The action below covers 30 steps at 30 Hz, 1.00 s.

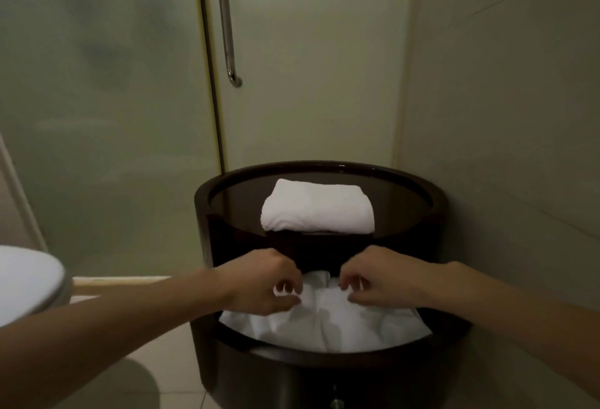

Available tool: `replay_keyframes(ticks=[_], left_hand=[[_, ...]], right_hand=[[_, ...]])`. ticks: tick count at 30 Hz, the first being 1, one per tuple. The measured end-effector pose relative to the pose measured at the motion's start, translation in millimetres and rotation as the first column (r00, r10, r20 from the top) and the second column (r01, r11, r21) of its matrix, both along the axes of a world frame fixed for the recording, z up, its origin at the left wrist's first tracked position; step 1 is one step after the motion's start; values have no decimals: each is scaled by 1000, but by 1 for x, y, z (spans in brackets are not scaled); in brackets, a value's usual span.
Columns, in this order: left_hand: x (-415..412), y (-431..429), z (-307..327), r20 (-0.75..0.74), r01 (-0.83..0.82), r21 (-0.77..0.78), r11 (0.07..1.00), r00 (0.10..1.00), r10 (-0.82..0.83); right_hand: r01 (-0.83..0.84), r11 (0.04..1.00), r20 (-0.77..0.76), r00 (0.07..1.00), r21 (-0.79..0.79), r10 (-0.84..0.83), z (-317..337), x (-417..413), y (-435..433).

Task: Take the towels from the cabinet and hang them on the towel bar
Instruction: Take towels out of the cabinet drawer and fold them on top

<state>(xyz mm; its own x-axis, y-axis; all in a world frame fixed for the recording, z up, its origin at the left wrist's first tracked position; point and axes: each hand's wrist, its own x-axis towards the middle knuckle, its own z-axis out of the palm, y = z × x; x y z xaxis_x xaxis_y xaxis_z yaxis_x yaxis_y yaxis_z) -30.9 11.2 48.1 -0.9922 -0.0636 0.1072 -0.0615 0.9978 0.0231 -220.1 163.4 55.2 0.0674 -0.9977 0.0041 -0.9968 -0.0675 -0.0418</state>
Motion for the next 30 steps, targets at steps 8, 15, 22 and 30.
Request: replay_keyframes(ticks=[8,15,22,30], left_hand=[[-25,15,-22,514,-147,1,989,848,126],[-31,18,-42,659,-128,-180,975,720,216],[-36,19,-51,641,-156,-246,957,714,281],[-35,0,-68,420,-310,-105,945,847,325]], right_hand=[[71,919,-34,997,388,-63,-10,5,1],[64,919,-76,996,389,-37,-27,-7,6],[113,889,-217,976,443,-16,-43,-16,0],[117,927,-274,961,355,-17,-51,-16,-14]])
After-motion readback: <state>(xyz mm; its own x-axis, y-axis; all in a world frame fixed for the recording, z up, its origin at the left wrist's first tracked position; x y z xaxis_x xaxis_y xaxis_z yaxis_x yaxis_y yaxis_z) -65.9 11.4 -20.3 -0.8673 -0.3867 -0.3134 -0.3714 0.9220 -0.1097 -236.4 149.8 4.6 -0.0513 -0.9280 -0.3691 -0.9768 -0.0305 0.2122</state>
